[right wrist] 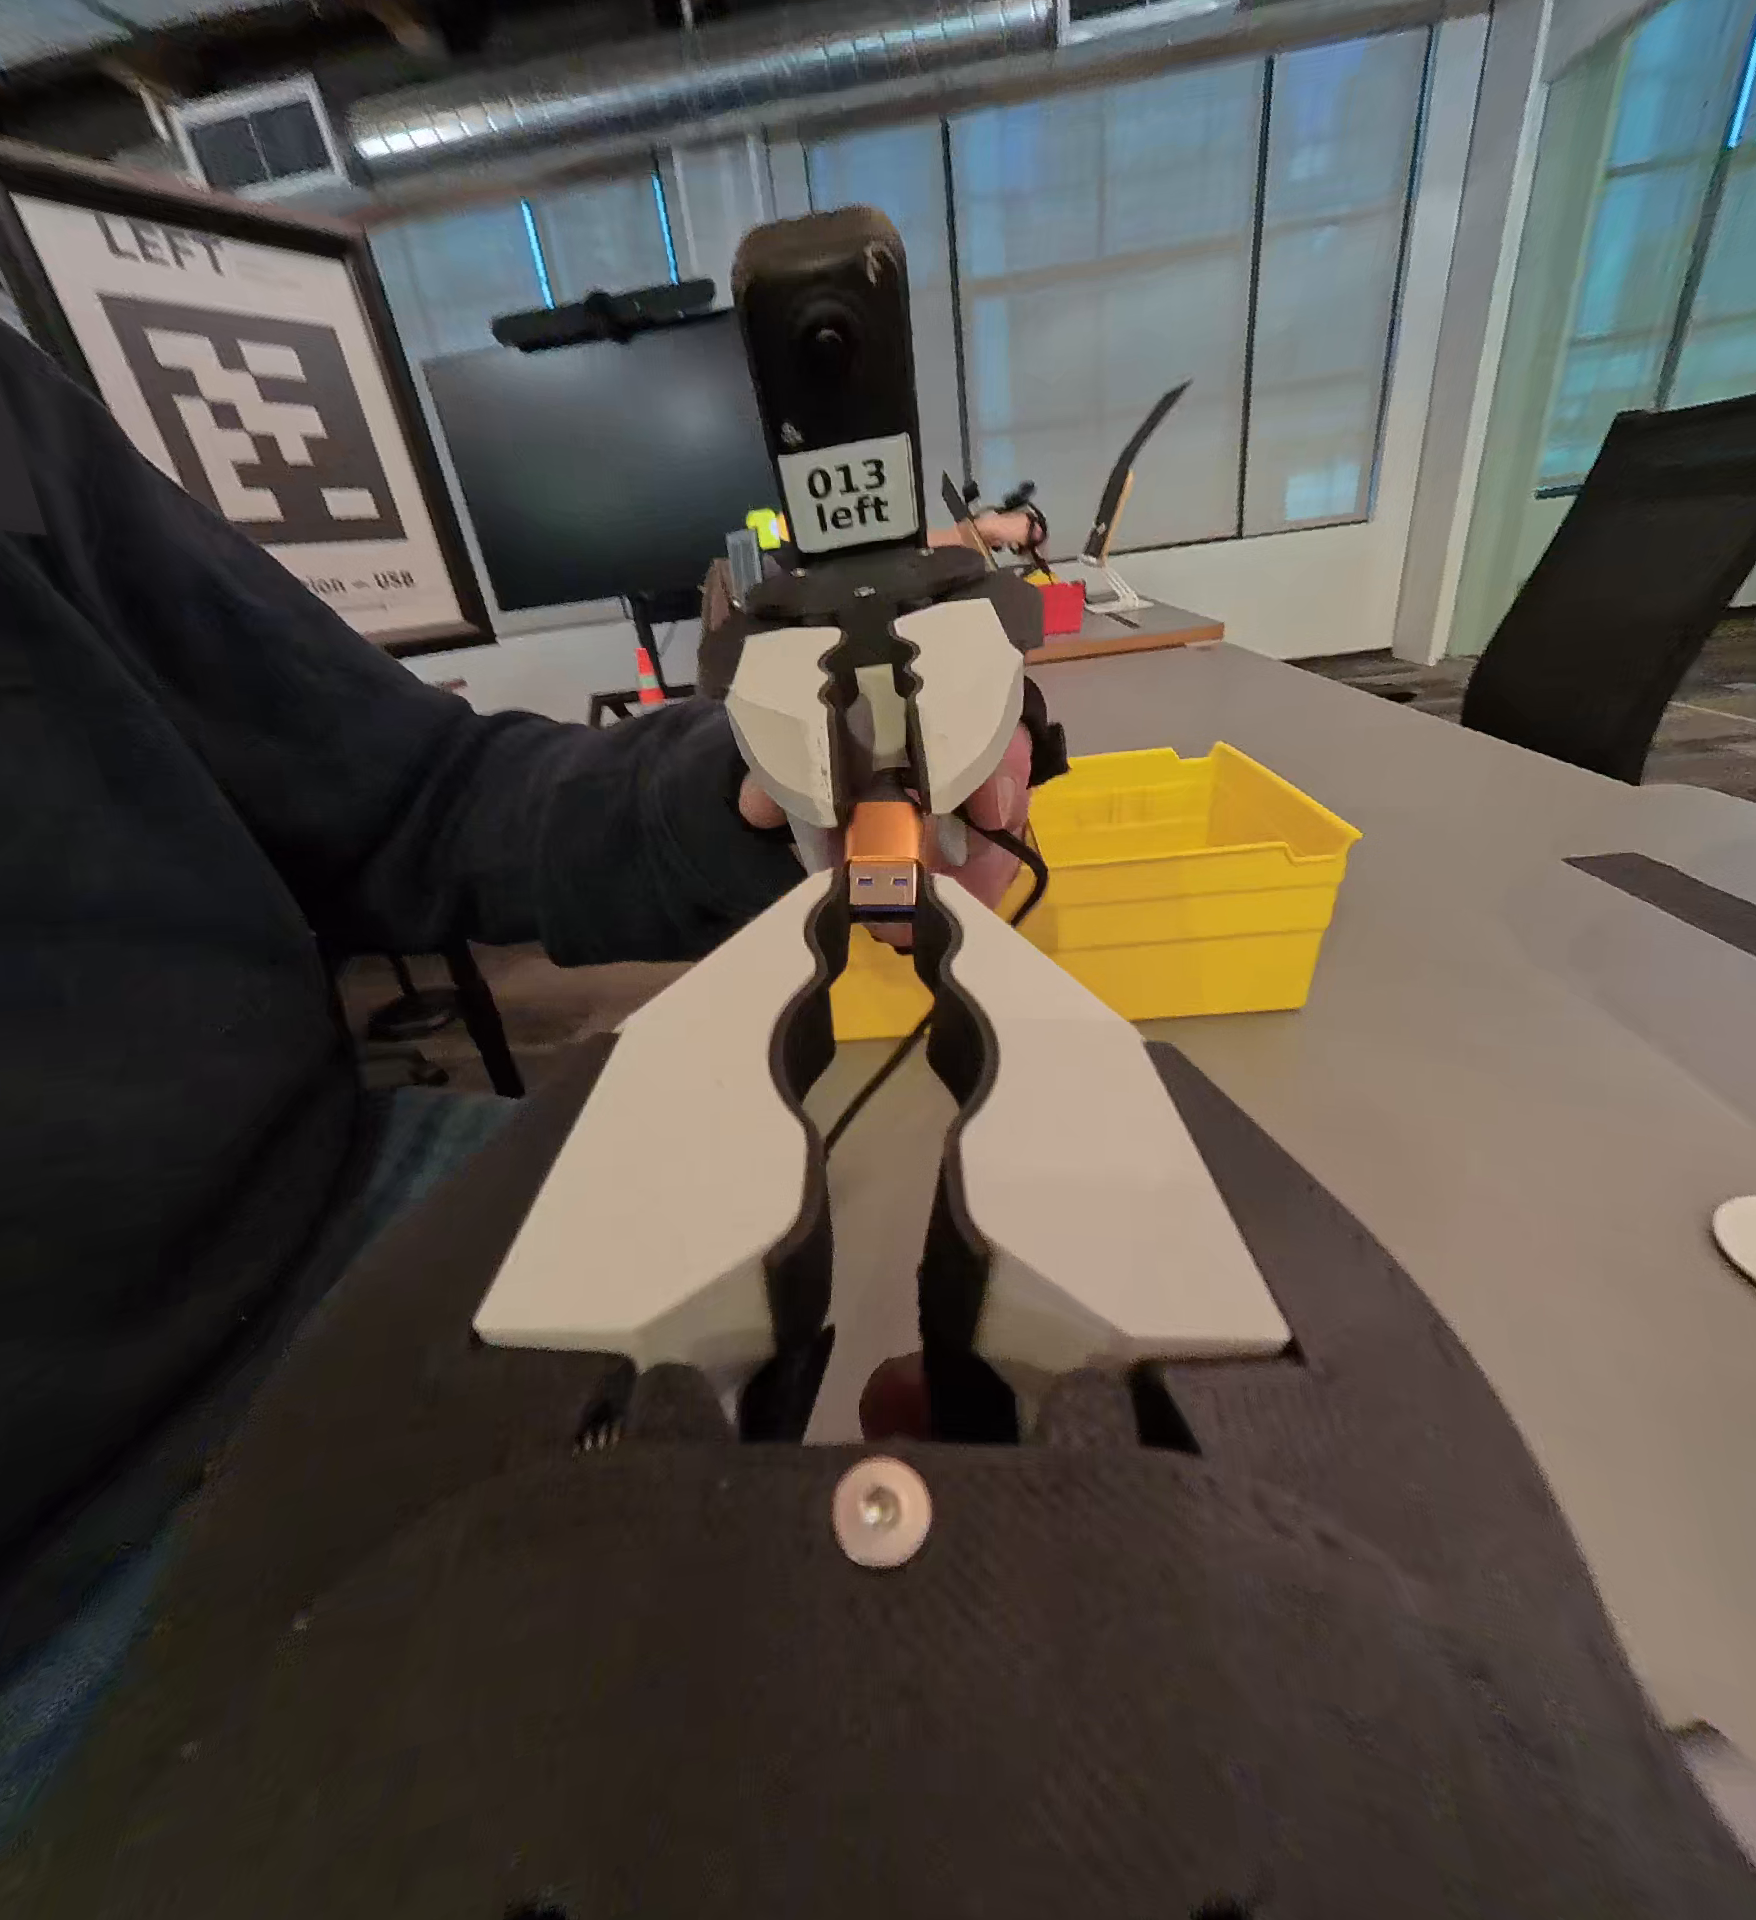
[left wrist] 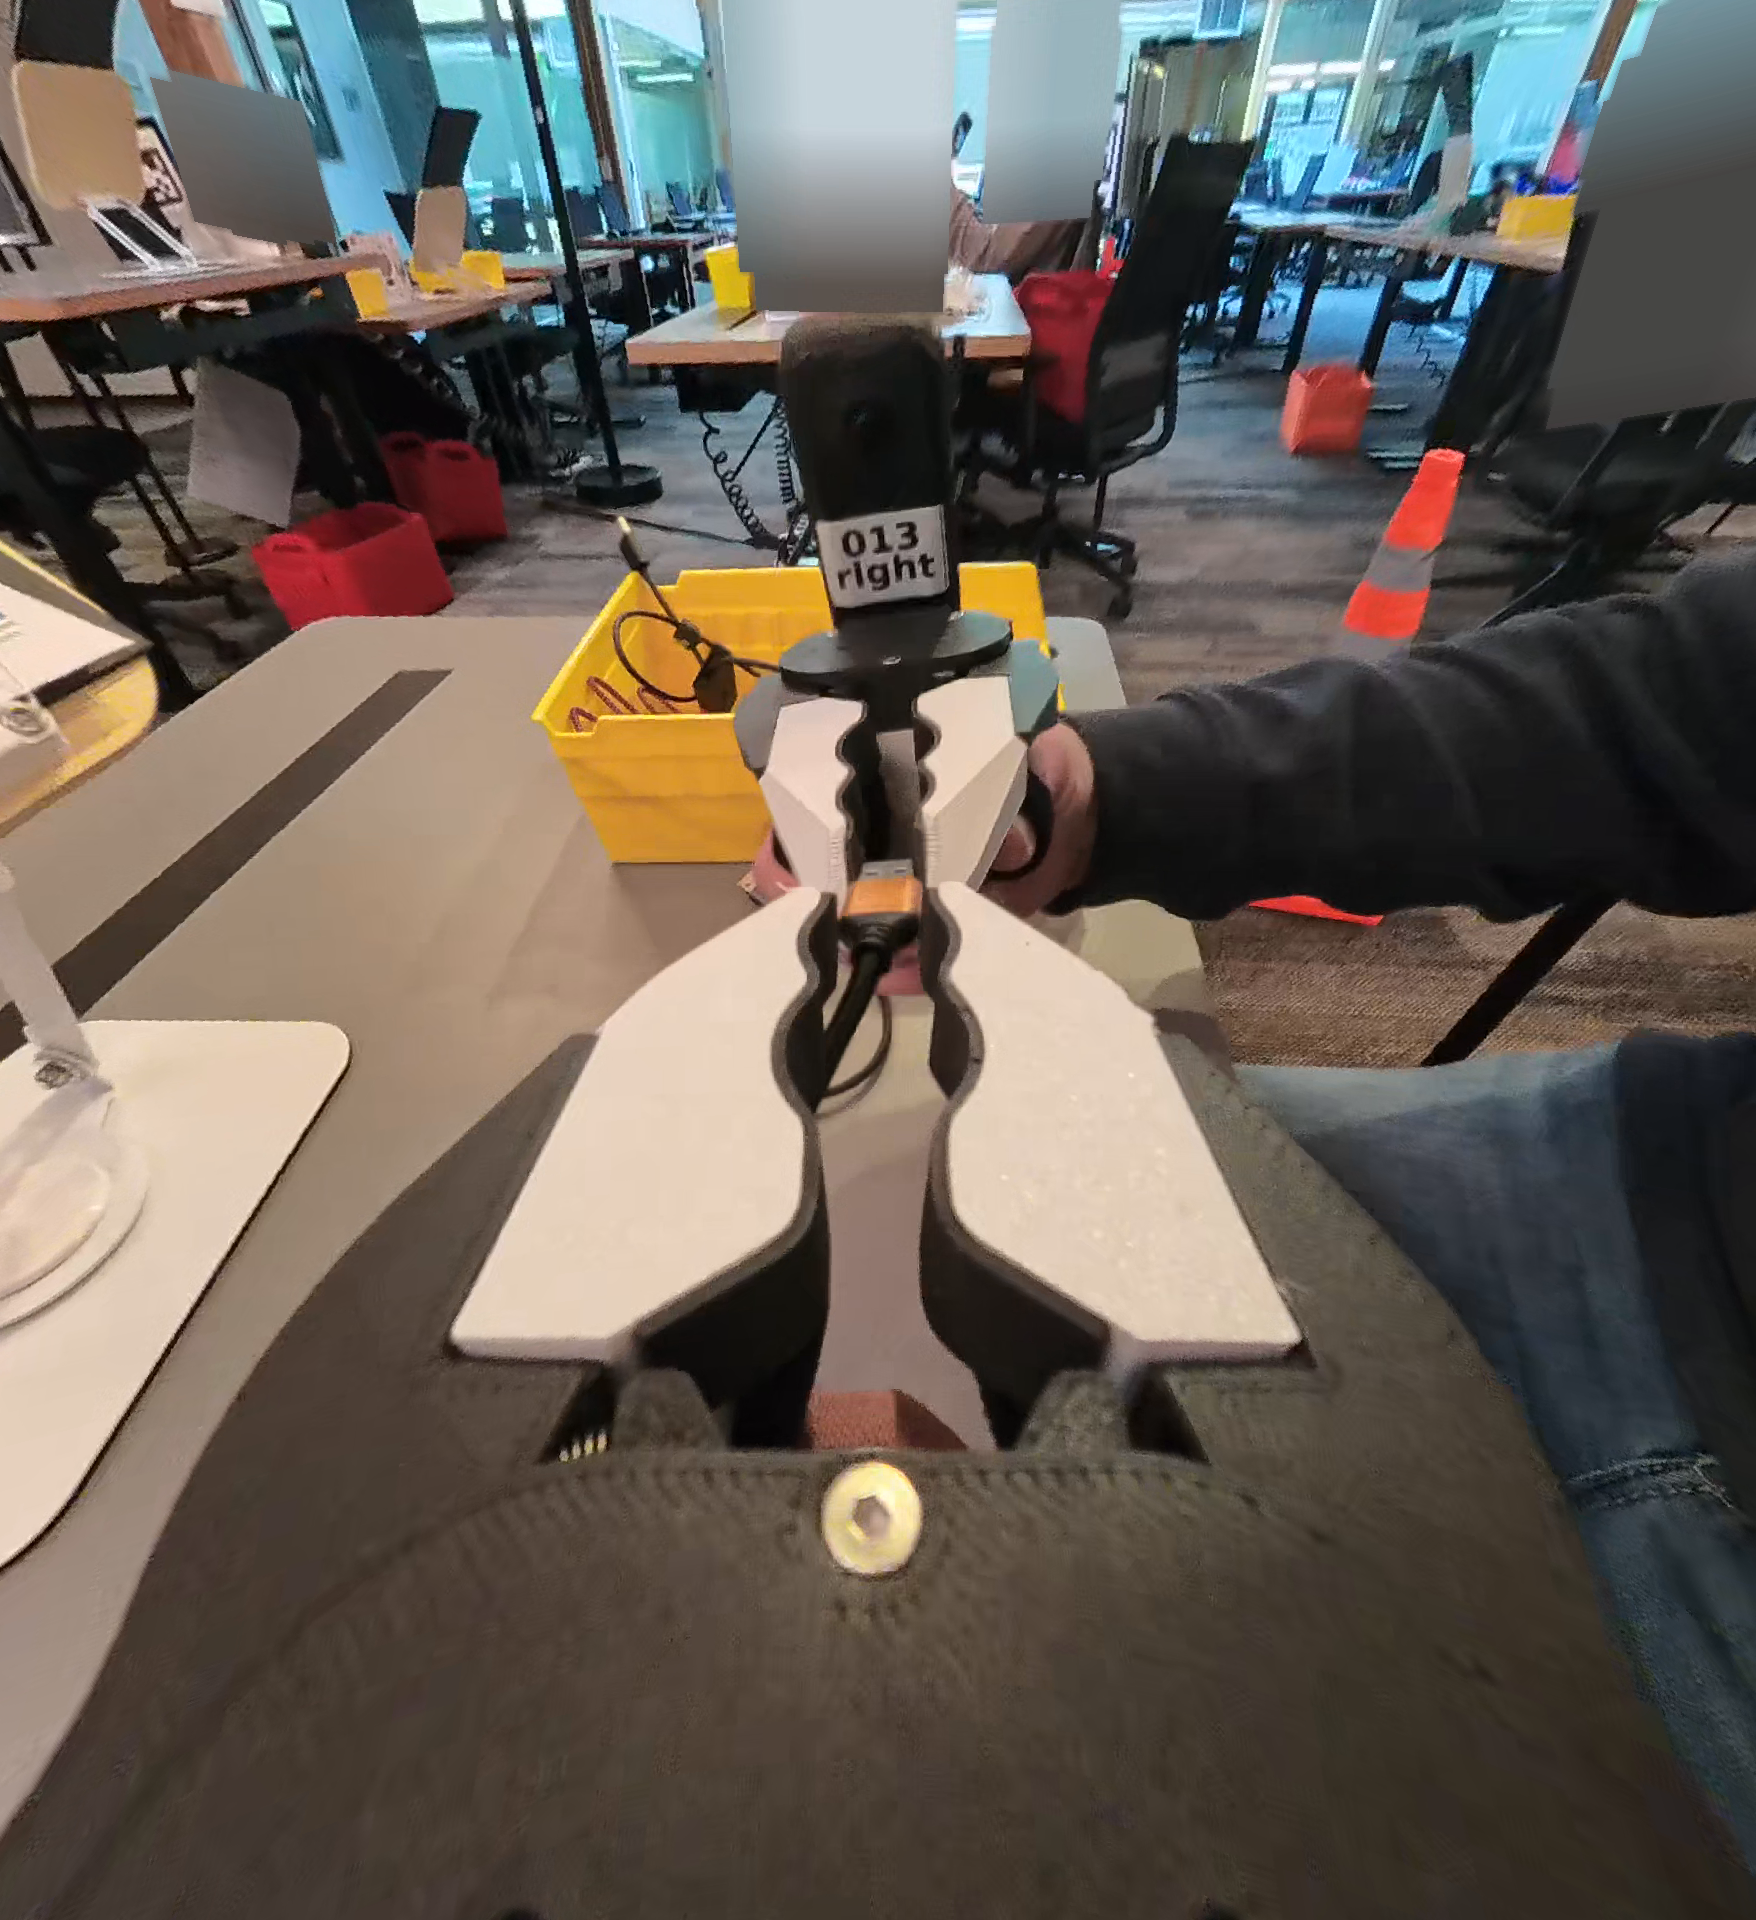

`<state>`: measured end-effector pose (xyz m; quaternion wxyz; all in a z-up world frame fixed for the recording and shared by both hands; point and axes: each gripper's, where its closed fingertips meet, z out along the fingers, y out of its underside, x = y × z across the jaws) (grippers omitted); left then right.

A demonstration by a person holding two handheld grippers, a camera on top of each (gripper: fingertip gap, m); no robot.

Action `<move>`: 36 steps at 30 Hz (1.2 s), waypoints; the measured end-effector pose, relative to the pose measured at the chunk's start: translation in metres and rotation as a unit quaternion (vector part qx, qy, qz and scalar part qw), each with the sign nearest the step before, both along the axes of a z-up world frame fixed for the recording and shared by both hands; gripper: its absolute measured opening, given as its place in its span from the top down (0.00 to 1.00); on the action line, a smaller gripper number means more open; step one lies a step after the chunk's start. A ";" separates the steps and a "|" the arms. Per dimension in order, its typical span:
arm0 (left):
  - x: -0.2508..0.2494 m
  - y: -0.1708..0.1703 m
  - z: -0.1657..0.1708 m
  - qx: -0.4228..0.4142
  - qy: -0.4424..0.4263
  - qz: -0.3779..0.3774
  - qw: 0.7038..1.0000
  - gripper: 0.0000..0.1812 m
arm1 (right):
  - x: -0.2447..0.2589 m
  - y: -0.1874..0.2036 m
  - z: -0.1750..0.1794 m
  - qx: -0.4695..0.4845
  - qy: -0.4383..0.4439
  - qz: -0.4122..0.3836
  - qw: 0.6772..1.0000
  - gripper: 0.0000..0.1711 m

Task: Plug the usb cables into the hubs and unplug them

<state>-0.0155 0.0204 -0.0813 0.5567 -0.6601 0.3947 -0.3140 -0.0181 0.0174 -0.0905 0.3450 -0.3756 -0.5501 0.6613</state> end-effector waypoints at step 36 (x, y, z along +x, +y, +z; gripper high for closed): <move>-0.030 -0.004 -0.003 0.016 0.001 0.049 0.999 0.92 | 0.047 0.104 -0.141 0.255 -0.420 -0.112 0.864 0.50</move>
